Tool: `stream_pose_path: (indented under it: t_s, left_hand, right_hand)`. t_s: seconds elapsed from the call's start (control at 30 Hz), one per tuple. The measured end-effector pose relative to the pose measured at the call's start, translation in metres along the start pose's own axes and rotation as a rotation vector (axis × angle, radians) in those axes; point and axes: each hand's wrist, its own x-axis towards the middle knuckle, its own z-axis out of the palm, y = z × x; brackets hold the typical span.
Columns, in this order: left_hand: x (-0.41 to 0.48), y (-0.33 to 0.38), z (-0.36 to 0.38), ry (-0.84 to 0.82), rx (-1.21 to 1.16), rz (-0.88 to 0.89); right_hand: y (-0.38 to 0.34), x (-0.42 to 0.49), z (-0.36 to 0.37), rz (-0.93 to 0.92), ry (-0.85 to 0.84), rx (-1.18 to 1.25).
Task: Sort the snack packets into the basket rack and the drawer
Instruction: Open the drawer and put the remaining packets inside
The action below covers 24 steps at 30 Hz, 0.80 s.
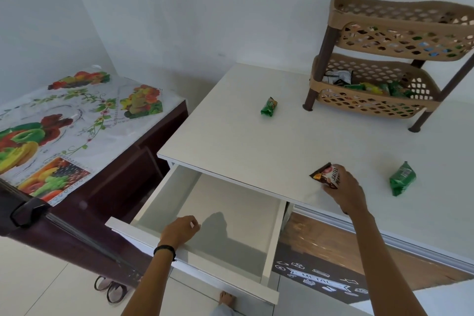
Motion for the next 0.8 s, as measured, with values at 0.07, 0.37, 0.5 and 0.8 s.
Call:
stream_pose_path:
  t_s: [0.07,0.37,0.5,0.8]
  left_hand:
    - [0.005,0.000,0.000,-0.047,-0.058,0.023]
    - [0.009,0.000,-0.002,-0.115,-0.180,0.127]
    - [0.009,-0.001,0.000,-0.115,-0.158,0.134]
    - [0.010,-0.008,0.006,-0.109,-0.088,0.174]
  right_hand:
    - [-0.019,-0.007,0.008,-0.044,-0.049,0.070]
    - [-0.110,-0.040,0.050,-0.315,-0.499,0.476]
    - [-0.130,-0.050,0.090,-0.369,-0.685,0.409]
    - [-0.094,-0.079,0.183,-0.394,-0.854,-0.134]
